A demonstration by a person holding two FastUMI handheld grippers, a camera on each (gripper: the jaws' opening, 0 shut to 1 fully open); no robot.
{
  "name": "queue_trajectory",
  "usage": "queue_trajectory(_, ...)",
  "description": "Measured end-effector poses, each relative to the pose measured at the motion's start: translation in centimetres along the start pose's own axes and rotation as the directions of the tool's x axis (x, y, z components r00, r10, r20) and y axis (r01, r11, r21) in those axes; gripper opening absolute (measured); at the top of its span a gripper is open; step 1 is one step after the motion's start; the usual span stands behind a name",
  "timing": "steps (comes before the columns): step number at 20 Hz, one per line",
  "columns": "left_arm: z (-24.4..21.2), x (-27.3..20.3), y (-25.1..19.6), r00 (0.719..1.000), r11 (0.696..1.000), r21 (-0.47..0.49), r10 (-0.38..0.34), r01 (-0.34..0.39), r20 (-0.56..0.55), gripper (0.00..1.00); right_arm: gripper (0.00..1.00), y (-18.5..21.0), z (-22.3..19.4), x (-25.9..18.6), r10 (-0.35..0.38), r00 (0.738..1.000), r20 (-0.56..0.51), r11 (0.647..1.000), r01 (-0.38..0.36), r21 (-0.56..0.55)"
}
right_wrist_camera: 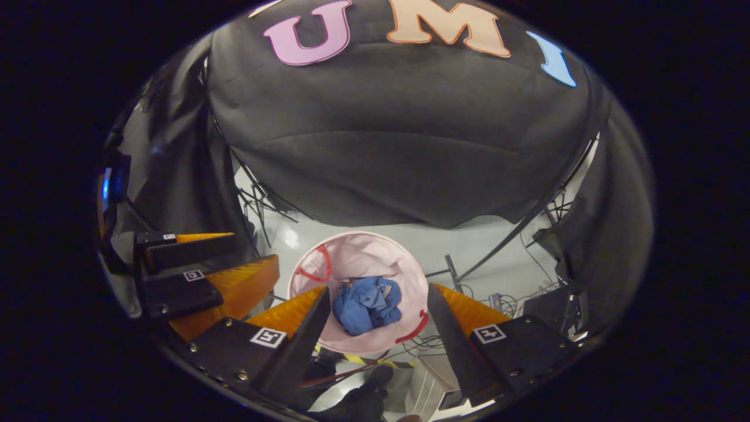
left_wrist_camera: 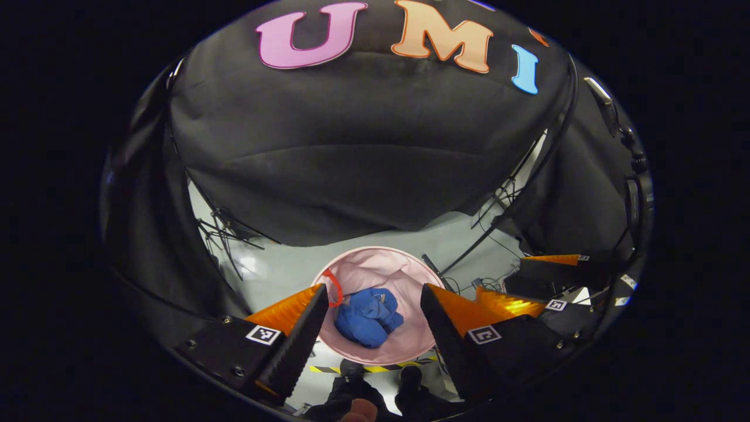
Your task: Grasp the clothes on the hanger with both hands and then place them into the laundry hamper below.
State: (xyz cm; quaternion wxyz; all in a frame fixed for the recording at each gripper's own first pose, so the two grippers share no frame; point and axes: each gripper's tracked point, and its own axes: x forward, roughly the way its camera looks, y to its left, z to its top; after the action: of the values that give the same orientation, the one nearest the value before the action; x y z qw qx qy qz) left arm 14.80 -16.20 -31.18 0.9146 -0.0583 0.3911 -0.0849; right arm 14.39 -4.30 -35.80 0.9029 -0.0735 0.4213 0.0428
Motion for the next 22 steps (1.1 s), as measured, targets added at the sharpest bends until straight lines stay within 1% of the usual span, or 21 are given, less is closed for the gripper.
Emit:
queue_trajectory(1,0.7,-1.0,0.2,1.0,1.0,-0.008,0.012,-0.012,0.013,1.0,1.0,-0.4,1.0,-0.9,-0.013,1.0,0.028,1.0,0.012,0.015)
queue_trajectory(2,1.5,-1.9,0.3,0.999,1.0,-0.014,0.018,-0.017,0.039,0.99,1.0,-0.4,2.4,-2.0,-0.01,0.998,0.069,1.0,0.009,0.026)
queue_trajectory(3,2.2,-2.8,0.3,0.998,1.0,-0.017,0.023,-0.022,0.059,0.99,0.95,-0.3,3.7,-2.9,-0.006,0.995,0.105,0.999,0.003,0.032)
queue_trajectory(4,3.0,-3.9,0.5,0.996,0.999,-0.019,0.031,-0.03,0.086,0.99,1.0,-0.4,5.1,-3.6,-0.003,0.991,0.137,1.0,-0.001,0.029)
queue_trajectory(6,4.8,-6.2,0.5,0.99,0.999,-0.028,0.035,-0.031,0.134,0.99,1.0,-0.5,7.2,-5.2,0.002,0.981,0.194,1.0,-0.007,0.023)
queue_trajectory(7,5.7,-7.3,0.6,0.986,0.999,-0.031,0.038,-0.034,0.16,0.99,0.95,-0.6,8.2,-6.0,0.005,0.975,0.224,0.999,-0.012,0.03)
queue_trajectory(8,6.7,-8.3,0.5,0.982,0.999,-0.033,0.04,-0.035,0.185,0.99,1.0,-0.5,9.1,-7.0,0.011,0.968,0.249,0.999,-0.023,0.043)
queue_trajectory(9,7.5,-9.3,0.7,0.976,0.999,-0.034,0.044,-0.038,0.211,0.99,0.95,-0.4,9.9,-8.0,0.017,0.961,0.277,0.998,-0.033,0.054)
queue_trajectory(10,8.2,-10.2,0.6,0.971,0.999,-0.033,0.047,-0.04,0.233,0.99,1.0,-0.3,10.7,-8.9,0.025,0.955,0.297,0.997,-0.045,0.061)
queue_trajectory(11,8.8,-11.2,0.7,0.966,0.998,-0.029,0.053,-0.047,0.252,0.99,1.0,0.0,11.4,-9.7,0.036,0.949,0.314,0.996,-0.059,0.066)
queue_trajectory(12,9.4,-12.0,0.9,0.958,0.998,-0.03,0.068,-0.062,0.279,0.99,0.95,0.1,12.1,-10.4,0.045,0.942,0.334,0.995,-0.072,0.068)
queue_trajectory(13,10.0,-12.8,0.8,0.949,0.998,-0.027,0.07,-0.065,0.308,0.99,0.95,0.2,12.7,-11.1,0.05,0.936,0.348,0.994,-0.079,0.069)
queue_trajectory(14,10.3,-13.9,0.5,0.942,0.997,-0.025,0.078,-0.074,0.326,0.98,1.0,0.1,13.2,-12.0,0.053,0.929,0.365,0.994,-0.084,0.068)
queue_trajectory(18,11.4,-16.3,-0.1,0.921,0.993,-0.032,0.116,-0.113,0.371,0.98,0.99,0.1,15.1,-15.1,0.072,0.891,0.449,0.994,-0.103,0.046)
queue_trajectory(19,11.8,-16.9,0.0,0.912,0.991,-0.038,0.134,-0.129,0.387,0.98,0.94,0.1,15.5,-15.9,0.078,0.88,0.469,0.994,-0.108,0.036)
queue_trajectory(20,11.9,-17.5,-0.2,0.902,0.988,-0.043,0.151,-0.147,0.404,0.98,0.94,0.2,15.6,-16.6,0.086,0.87,0.486,0.993,-0.113,0.027)
queue_trajectory(21,12.3,-18.3,-0.4,0.886,0.985,-0.047,0.169,-0.165,0.432,0.98,0.99,0.2,15.8,-17.2,0.094,0.857,0.506,0.993,-0.118,0.014)
queue_trajectory(22,12.7,-19.0,-0.3,0.864,0.98,-0.052,0.196,-0.195,0.463,0.98,1.0,0.1,15.9,-17.7,0.098,0.846,0.524,0.993,-0.118,0.005)
